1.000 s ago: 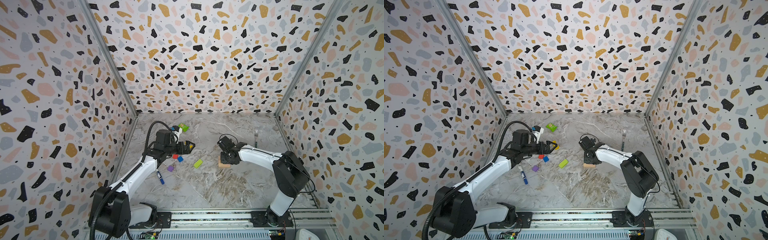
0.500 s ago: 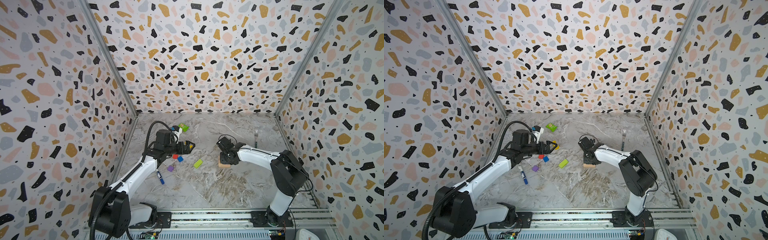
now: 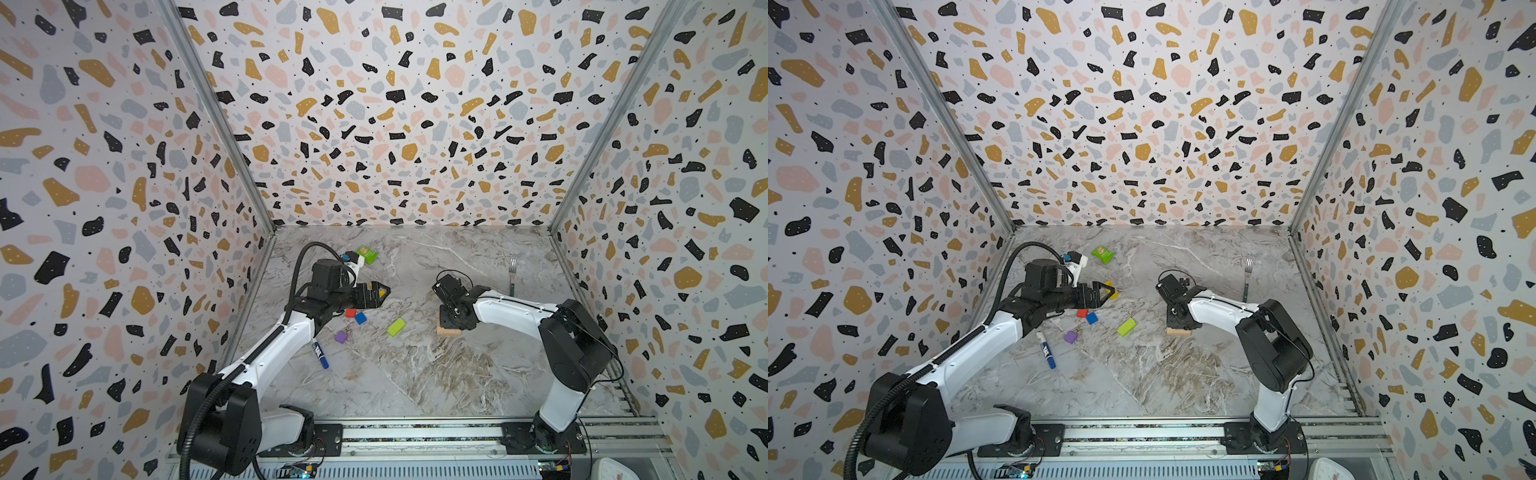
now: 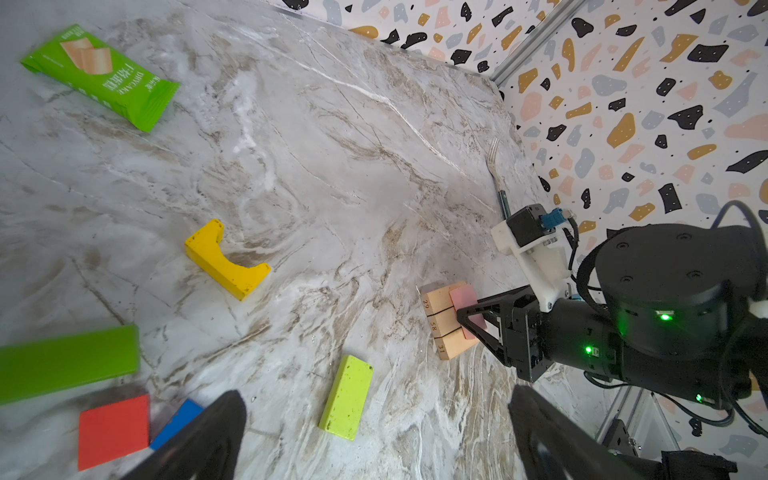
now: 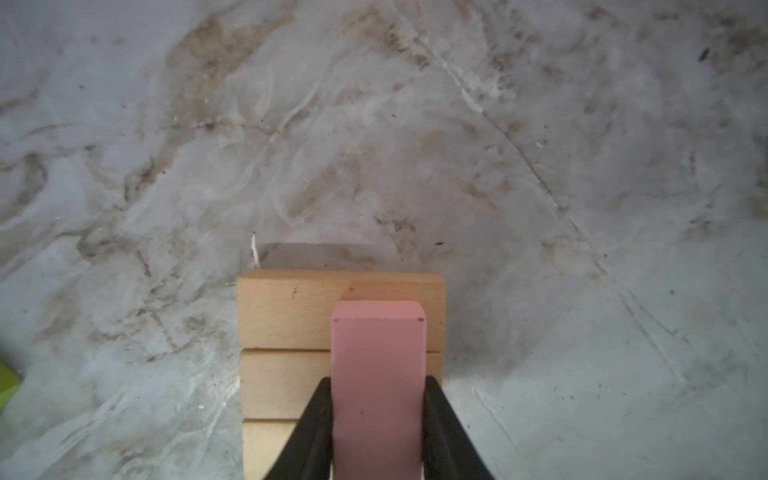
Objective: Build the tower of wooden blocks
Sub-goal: 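Lower the pink block onto the top wood bar with the right gripper, then open the right gripper and lift it off the pink block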
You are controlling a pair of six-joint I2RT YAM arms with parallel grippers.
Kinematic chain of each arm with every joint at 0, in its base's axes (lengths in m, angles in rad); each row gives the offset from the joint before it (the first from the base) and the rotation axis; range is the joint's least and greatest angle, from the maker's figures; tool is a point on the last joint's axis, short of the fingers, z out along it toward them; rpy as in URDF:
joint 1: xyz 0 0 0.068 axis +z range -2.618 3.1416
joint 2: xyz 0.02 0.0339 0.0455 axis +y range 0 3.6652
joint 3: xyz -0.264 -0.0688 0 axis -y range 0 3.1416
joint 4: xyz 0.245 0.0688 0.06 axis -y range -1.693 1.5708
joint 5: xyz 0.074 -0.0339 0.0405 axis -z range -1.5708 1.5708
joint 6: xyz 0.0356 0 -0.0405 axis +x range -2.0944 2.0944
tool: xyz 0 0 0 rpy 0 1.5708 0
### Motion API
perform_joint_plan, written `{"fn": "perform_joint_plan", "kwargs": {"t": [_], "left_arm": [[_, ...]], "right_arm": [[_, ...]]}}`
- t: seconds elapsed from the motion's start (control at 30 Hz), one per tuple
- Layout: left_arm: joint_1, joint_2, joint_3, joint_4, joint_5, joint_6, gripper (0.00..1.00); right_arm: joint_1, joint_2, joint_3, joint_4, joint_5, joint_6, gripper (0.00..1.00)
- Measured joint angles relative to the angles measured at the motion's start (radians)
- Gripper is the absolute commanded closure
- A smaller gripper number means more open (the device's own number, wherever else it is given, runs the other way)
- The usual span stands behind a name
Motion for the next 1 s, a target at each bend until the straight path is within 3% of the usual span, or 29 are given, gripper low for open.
{"fn": "perform_joint_plan", "kwargs": {"t": [0.37, 0.5, 1.0], "left_arm": [[0.0, 0.0, 0.0, 0.0, 0.0, 0.0, 0.0], [0.0, 0.0, 0.0, 0.0, 0.0, 0.0, 0.0], [0.0, 0.0, 0.0, 0.0, 0.0, 0.0, 0.0]], "right_arm": [[0.002, 0.001, 0.0, 0.0, 0.004, 0.001, 0.63], [0.003, 0.004, 0.0, -0.001, 0.005, 0.003, 0.54], [0.011, 0.0, 0.0, -0.005, 0.008, 0.003, 0.53]]}}
